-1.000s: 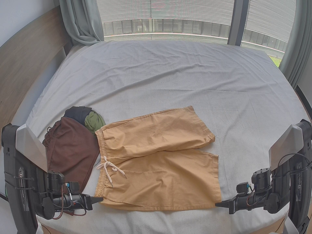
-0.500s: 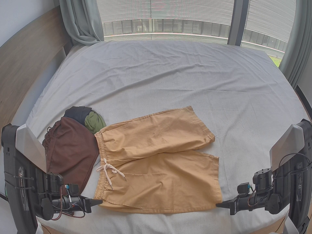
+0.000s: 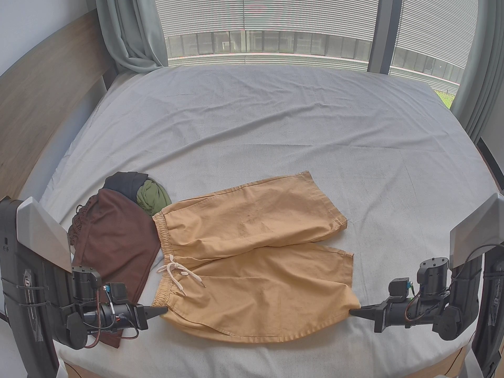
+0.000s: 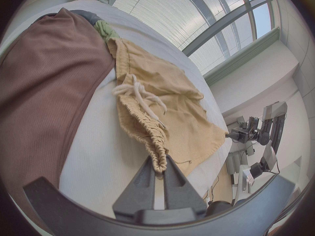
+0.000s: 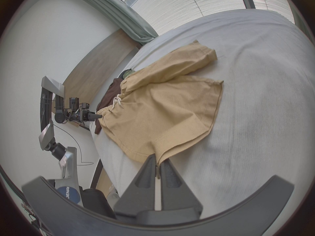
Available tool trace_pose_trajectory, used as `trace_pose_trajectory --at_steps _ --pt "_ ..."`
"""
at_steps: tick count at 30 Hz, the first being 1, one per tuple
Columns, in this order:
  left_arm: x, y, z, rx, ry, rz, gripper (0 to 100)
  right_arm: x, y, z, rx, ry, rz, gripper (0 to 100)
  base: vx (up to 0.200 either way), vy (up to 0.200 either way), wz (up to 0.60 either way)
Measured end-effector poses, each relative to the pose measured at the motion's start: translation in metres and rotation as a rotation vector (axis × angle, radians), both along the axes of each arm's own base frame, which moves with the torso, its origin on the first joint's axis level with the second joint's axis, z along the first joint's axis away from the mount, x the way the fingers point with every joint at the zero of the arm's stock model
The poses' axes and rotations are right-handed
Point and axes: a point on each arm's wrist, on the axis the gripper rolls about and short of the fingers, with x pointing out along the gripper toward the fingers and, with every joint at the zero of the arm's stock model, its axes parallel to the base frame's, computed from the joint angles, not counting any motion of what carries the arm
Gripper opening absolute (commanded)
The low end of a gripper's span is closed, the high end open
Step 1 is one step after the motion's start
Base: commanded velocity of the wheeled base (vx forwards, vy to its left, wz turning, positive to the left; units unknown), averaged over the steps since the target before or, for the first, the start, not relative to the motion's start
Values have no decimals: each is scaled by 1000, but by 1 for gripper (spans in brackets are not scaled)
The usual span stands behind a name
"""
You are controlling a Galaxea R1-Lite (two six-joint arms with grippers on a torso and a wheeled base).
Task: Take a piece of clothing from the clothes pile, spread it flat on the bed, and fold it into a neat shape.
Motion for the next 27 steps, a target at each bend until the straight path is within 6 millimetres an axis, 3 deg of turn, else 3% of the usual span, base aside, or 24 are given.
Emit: trace_pose_trajectory --at_steps 15,27 --pt "28 -2 20 -64 -100 51 0 30 8 26 154 -59 -80 0 0 0 0" --pt "39 -2 28 -95 -127 86 0 43 8 40 202 -114 -105 0 0 0 0"
